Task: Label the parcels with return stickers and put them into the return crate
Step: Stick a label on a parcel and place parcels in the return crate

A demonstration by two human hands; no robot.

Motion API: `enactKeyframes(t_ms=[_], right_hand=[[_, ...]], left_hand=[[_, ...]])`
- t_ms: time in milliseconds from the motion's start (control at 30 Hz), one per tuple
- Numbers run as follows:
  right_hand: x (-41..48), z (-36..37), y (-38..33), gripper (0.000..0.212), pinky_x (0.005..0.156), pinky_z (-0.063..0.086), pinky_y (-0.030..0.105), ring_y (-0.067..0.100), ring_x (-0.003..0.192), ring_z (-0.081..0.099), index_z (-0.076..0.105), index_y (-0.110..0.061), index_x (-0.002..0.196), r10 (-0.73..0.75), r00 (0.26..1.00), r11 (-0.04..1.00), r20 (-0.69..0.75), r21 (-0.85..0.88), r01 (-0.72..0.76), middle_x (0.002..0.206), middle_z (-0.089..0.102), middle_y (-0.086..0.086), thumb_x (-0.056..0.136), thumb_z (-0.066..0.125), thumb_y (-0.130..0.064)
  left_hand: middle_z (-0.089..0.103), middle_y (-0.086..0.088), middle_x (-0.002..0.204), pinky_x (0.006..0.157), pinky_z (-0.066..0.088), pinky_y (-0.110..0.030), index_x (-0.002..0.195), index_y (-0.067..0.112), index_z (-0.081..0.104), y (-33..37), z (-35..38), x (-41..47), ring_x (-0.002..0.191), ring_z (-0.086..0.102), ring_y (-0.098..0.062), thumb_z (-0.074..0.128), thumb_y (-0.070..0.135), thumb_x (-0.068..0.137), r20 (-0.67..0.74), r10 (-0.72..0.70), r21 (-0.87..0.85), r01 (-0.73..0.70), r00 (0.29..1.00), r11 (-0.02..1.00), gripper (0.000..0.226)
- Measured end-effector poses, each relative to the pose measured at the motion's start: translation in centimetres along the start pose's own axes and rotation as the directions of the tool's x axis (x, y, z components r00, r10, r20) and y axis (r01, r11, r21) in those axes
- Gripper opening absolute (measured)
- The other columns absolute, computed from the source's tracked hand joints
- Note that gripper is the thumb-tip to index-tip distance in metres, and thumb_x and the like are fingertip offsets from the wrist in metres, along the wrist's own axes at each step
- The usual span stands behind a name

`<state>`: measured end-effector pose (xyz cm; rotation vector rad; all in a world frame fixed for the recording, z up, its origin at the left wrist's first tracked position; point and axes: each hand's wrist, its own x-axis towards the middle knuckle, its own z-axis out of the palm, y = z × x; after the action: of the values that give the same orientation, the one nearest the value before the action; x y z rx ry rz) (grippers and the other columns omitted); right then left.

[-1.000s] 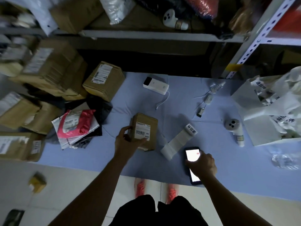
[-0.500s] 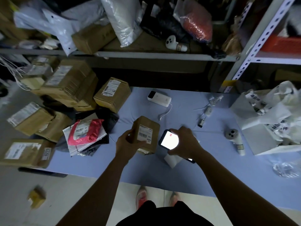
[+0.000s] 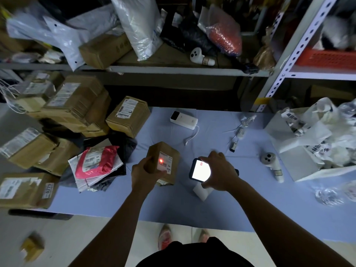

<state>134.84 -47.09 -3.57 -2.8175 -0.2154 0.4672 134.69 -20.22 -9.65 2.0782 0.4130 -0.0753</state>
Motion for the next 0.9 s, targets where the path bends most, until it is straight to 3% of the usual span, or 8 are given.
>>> enactKeyframes(t_ms=[167,367,567,733,833,900], right_hand=[[-0.1,0.0,0.3,0.096,0.098,0.050,0.039,0.022,0.126,0.040,0.042,-0.034,0.149,0.004,1.000,1.000,0.002,-0.001,-0.004,0.134,0.047,-0.001,0.068,0.089,-0.051],[-0.7,0.0,1.4,0.096,0.100,0.047,0.039,0.021,0.125,0.039,0.041,-0.034,0.150,0.007,1.000,1.000,-0.006,-0.015,-0.007,0.136,0.046,-0.002,0.068,0.089,-0.051],[-1.0,0.2,2.5,0.097,0.101,0.047,0.038,0.021,0.127,0.039,0.042,-0.033,0.150,0.037,0.999,0.999,-0.002,0.015,-0.037,0.138,0.045,-0.002,0.067,0.090,-0.050],[-1.8,2.1,5.0,0.100,0.099,0.046,0.038,0.024,0.127,0.042,0.044,-0.026,0.150,0.253,0.967,0.954,-0.014,0.169,-0.247,0.136,0.049,0.003,0.065,0.089,-0.055],[-2.9,4.3,7.4,0.096,0.088,0.049,0.037,0.026,0.119,0.047,0.047,-0.025,0.148,0.445,0.895,0.869,-0.019,0.250,-0.427,0.124,0.053,0.007,0.067,0.086,-0.056],[-3.9,5.9,8.8,0.091,0.084,0.048,0.036,0.028,0.121,0.048,0.049,-0.025,0.146,0.548,0.837,0.804,-0.003,0.278,-0.525,0.124,0.054,0.008,0.069,0.085,-0.054]], left_hand=[[0.071,0.007,0.107,0.082,0.060,-0.035,0.125,0.021,0.066,0.3,-0.2,0.0,0.099,0.066,-0.018,0.095,0.023,0.063,0.014,0.030,-0.012,-0.030,0.999,0.999,0.069],[0.074,0.007,0.101,0.077,0.062,-0.040,0.119,0.022,0.069,0.0,-0.4,0.3,0.095,0.069,-0.019,0.095,0.031,0.060,-0.009,0.064,0.022,-0.064,0.998,0.998,0.066],[0.071,0.007,0.111,0.084,0.062,-0.043,0.123,0.027,0.067,-0.5,-0.2,0.7,0.102,0.068,-0.018,0.095,0.034,0.056,-0.023,0.033,-0.021,-0.033,0.999,0.999,0.073],[0.075,0.003,0.103,0.072,0.060,-0.029,0.120,0.026,0.065,0.3,0.7,0.4,0.095,0.072,-0.014,0.096,0.020,0.063,0.057,-0.098,-0.238,0.109,0.994,0.965,0.066],[0.077,-0.001,0.093,0.059,0.057,-0.019,0.119,0.023,0.065,0.7,1.9,-0.4,0.079,0.073,-0.006,0.094,0.016,0.069,0.113,-0.146,-0.328,0.175,0.983,0.928,0.058],[0.076,-0.003,0.090,0.059,0.056,-0.020,0.118,0.025,0.065,0.7,2.7,-0.9,0.078,0.074,-0.009,0.091,0.017,0.072,0.138,-0.164,-0.350,0.203,0.977,0.915,0.054]])
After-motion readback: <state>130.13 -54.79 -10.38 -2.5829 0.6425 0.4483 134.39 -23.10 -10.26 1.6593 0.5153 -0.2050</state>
